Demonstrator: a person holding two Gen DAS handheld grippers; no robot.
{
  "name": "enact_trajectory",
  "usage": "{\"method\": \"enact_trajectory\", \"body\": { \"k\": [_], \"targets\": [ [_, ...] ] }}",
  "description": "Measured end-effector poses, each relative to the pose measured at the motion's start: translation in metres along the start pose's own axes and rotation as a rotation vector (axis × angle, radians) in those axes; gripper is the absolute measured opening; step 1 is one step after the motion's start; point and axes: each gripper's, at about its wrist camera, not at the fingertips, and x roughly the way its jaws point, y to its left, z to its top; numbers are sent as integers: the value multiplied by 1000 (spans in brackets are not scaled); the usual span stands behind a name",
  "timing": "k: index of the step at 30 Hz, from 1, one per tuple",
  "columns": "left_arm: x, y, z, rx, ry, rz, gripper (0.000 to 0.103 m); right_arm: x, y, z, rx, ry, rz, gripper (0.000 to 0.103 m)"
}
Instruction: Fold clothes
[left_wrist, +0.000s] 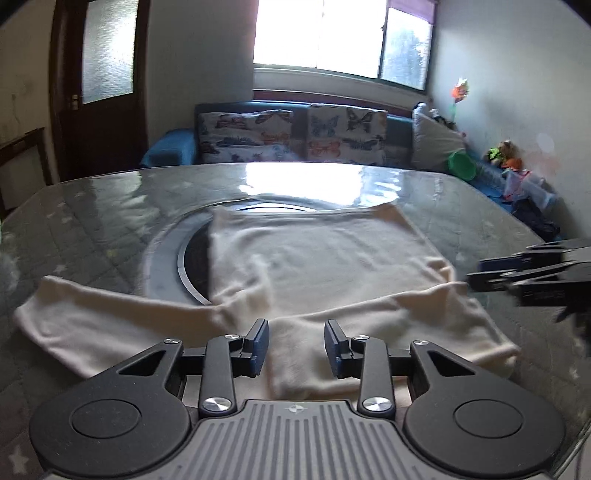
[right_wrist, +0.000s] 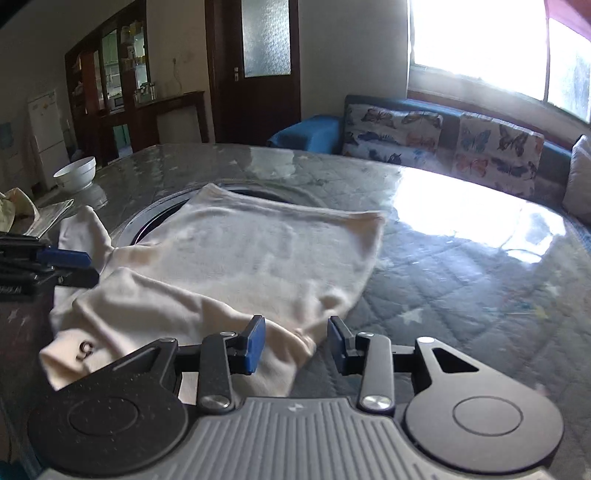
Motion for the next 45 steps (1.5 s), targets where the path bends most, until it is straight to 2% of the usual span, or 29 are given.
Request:
{"method": "enact_trajectory", "body": {
  "k": [5, 7, 11, 15, 18, 24, 30, 35, 38, 39, 40, 41, 43, 45],
  "targets": [
    [30, -9, -2, 30, 47, 0, 33, 25, 4, -5, -1, 34, -15, 37],
    [38, -2, -7, 29, 57, 36, 31, 24, 5, -6, -4, 35, -22, 37],
    [30, 10, -6, -13, 31, 42, 32, 18, 8, -4, -11, 25, -21, 37],
    [18, 25, -7, -58, 10, 87, 33, 15, 19, -2, -33, 18, 11, 39],
    [11, 46, -8, -109, 2, 164, 36, 20, 27, -4, -58, 28, 12, 46],
    [-9, 111, -10, -247, -21, 383, 44, 16, 40, 3, -83, 0, 17, 46],
    [-6, 170, -9, -355, -23, 593, 48, 13, 63, 5, -120, -4, 79, 47],
    [10, 200, -5, -397, 11, 652, 49, 8, 73, 4, -133, -8, 98, 47],
    [16, 208, -4, -418, 7, 649, 49, 3, 73, 2, -128, -13, 94, 48],
    [17, 209, -3, -422, 5, 648, 48, 1, 73, 2, -124, -13, 91, 48],
    [17, 210, -3, -422, 0, 639, 36, -1, 71, 0, -117, -13, 88, 48],
    [18, 209, -3, -422, -4, 630, 19, -2, 70, -1, -113, -12, 85, 48],
    [15, 210, -1, -443, -15, 599, 10, -6, 67, -5, -97, -14, 77, 48],
    [11, 207, 2, -458, -32, 566, 9, -10, 62, -8, -79, -19, 68, 48]
  ]
}}
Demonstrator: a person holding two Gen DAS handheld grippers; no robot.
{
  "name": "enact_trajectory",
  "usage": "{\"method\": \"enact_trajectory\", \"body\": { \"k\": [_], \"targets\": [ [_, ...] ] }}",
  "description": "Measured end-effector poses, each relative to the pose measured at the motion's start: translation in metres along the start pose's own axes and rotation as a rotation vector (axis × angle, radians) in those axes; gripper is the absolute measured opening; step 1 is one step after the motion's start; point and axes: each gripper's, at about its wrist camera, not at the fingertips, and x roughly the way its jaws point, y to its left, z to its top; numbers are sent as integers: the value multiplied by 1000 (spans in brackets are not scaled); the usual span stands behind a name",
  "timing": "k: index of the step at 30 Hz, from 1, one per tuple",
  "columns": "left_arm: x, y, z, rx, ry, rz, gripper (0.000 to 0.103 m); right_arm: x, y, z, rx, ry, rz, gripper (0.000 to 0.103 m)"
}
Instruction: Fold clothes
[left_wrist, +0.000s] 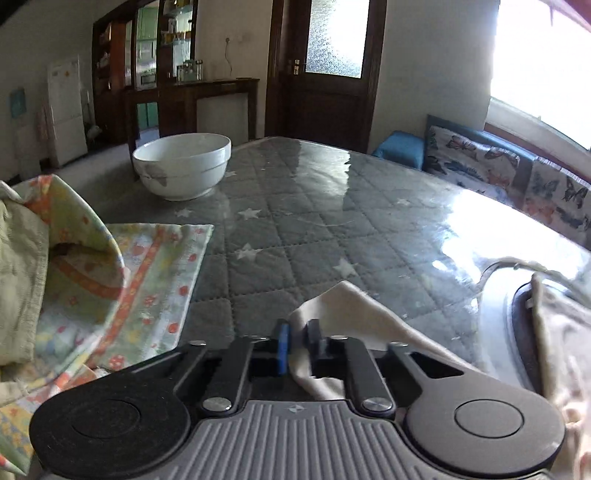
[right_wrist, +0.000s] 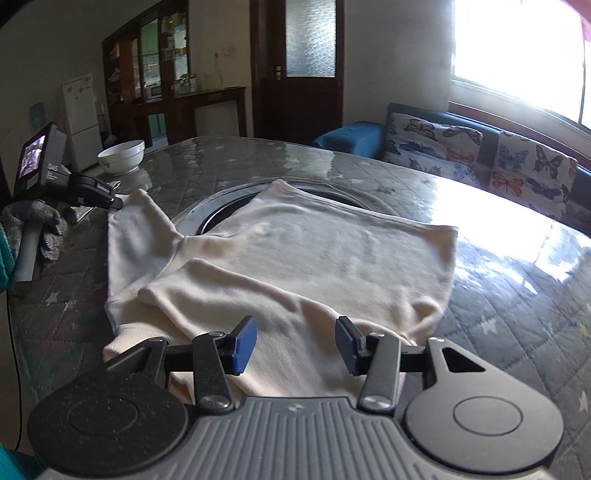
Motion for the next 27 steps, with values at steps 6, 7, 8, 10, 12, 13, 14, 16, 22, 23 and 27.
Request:
{"method": "enact_trajectory", "body": {
  "k": [6, 7, 8, 10, 12, 13, 14, 16, 22, 23, 27],
  "targets": [
    [-52, -29, 9, 3, -59, -203, 8, -16, -14, -8, 58, -23, -31, 48],
    [-63, -39, 9, 19, -68, -244, 8, -20, -18, -10, 70, -32, -42, 48],
    [-74, -49, 10, 35, -77, -286, 8, -23, -21, -11, 82, -38, -47, 48],
    [-96, -70, 8, 70, -91, -371, 8, -29, -27, -15, 104, -51, -58, 48],
    [-116, -93, 3, 110, -99, -459, 8, -34, -32, -18, 123, -64, -70, 48],
    [-126, -104, 1, 129, -103, -504, 8, -37, -35, -20, 132, -71, -76, 48],
    [-134, -116, -4, 147, -99, -543, 9, -40, -38, -21, 142, -75, -83, 48],
    [-146, -138, -15, 184, -90, -610, 8, -44, -44, -25, 160, -83, -96, 48],
    [-159, -198, -54, 280, -25, -735, 8, -56, -60, -40, 212, -89, -132, 48],
    [-157, -205, -61, 289, -7, -742, 8, -57, -62, -42, 221, -88, -138, 48],
    [-151, -228, -85, 325, 48, -775, 9, -61, -71, -51, 249, -82, -156, 48]
  ]
}}
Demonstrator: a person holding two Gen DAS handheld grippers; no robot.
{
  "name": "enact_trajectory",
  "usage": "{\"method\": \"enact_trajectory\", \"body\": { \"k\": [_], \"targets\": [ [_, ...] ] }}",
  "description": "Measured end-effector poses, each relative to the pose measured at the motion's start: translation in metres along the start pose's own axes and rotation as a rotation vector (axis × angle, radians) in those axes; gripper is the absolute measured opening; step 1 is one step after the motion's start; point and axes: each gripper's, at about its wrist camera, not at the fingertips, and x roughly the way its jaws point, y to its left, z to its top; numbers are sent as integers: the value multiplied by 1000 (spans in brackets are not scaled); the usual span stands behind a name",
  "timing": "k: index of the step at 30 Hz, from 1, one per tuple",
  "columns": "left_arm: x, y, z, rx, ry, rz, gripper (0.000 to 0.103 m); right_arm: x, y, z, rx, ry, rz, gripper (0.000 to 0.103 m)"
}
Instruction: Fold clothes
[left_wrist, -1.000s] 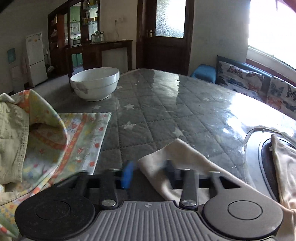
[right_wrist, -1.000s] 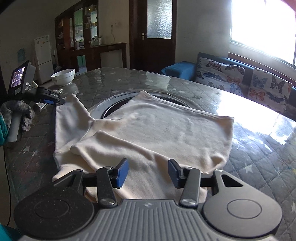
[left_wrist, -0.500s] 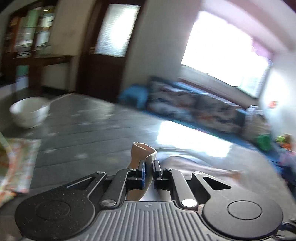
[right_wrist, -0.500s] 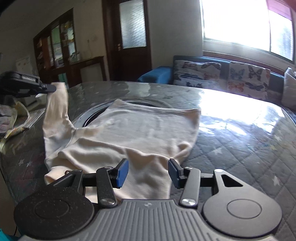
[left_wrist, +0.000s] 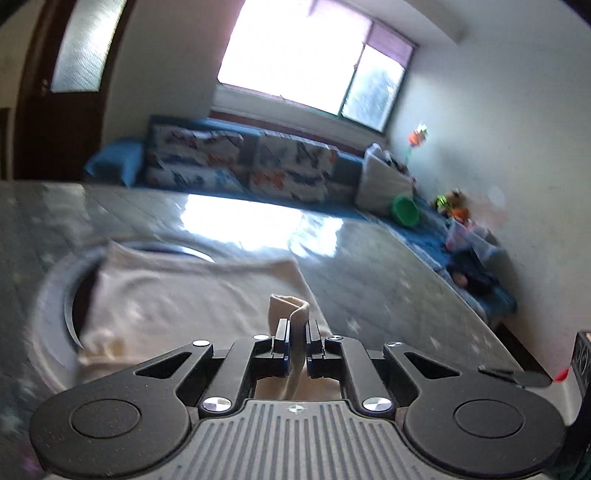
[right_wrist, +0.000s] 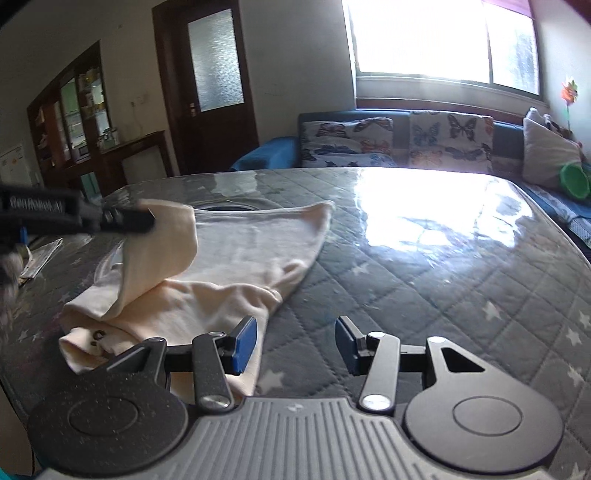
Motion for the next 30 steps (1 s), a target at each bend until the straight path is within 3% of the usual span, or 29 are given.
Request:
{"method": "enact_trajectory", "body": {
  "k": [6, 11, 16, 22, 25, 30],
  "targets": [
    [13, -14, -29, 53, 106, -63, 15, 1, -3, -2, 17, 6, -5, 48],
    [-3, -9, -36, 111, 125, -78, 22, 3, 4, 4, -2, -1, 9, 48],
    [-19, 42, -24, 83, 86, 48, 22, 12, 24, 17, -71, -5, 61, 47],
    [-31, 106, -24, 3, 103, 200, 22, 35, 56, 31, -149, 8, 153, 47],
    [-33, 121, -32, -6, 128, 228, 22, 50, 69, 34, -168, 27, 193, 46],
    [-35, 130, -34, -10, 138, 232, 21, 74, 69, 30, -143, 90, 189, 46]
  ]
}}
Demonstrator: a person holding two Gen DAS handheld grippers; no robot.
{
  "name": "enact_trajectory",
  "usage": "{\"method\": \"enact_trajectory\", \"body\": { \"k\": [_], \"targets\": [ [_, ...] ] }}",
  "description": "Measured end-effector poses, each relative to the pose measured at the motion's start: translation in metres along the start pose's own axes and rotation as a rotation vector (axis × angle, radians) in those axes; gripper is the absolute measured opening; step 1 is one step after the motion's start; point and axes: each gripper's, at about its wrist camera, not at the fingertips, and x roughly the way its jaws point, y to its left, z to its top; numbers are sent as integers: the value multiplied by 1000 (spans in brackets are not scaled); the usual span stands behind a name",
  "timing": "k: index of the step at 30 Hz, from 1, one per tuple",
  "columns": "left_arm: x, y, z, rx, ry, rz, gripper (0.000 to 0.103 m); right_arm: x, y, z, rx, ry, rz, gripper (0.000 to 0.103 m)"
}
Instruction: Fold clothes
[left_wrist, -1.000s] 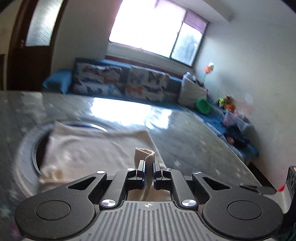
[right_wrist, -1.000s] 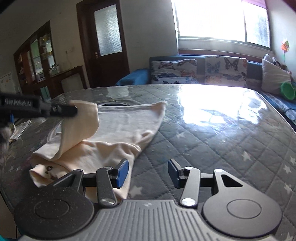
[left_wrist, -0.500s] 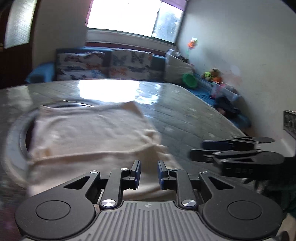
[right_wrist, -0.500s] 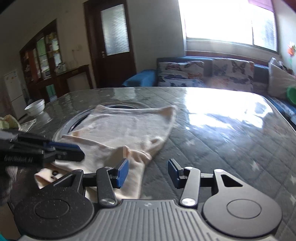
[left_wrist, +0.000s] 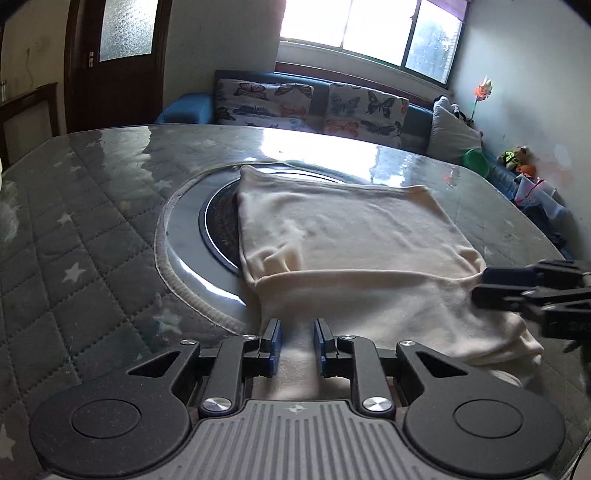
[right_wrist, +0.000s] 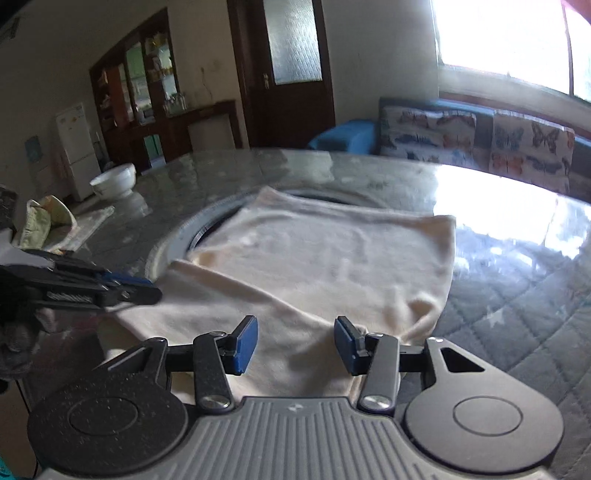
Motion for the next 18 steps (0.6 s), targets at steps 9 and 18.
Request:
{"method": "enact_trajectory", "body": {
  "k": [9, 18],
  "targets": [
    [19, -17, 26, 50, -27, -36, 22, -7, 0, -3, -21, 4, -18, 45],
    [19, -17, 15, 93, -20, -15, 33, -19, 4, -17, -96, 40, -63, 45]
  ]
}}
